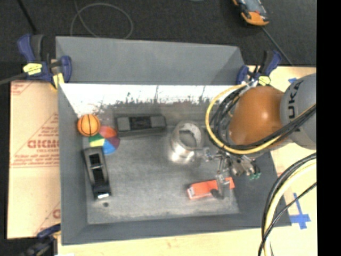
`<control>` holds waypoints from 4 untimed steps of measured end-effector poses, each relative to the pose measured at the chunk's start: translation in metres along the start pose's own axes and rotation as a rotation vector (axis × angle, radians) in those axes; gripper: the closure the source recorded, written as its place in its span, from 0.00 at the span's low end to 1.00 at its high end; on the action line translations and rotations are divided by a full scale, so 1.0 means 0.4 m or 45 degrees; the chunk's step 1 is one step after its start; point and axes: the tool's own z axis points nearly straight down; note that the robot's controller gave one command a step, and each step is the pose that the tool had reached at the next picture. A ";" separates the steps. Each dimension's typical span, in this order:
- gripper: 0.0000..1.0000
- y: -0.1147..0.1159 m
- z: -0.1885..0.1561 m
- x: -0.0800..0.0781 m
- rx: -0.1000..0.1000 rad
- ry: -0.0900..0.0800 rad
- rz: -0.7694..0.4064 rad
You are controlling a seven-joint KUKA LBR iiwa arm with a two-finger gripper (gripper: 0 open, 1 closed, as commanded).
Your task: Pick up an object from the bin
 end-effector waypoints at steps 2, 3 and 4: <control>0.00 -0.012 0.049 0.017 0.001 -0.008 0.027; 1.00 0.014 0.086 0.044 0.000 -0.001 -0.270; 1.00 0.014 0.086 0.044 -0.001 -0.001 -0.270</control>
Offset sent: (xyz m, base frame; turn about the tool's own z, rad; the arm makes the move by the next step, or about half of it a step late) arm -0.0033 -0.0077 -0.0346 0.0359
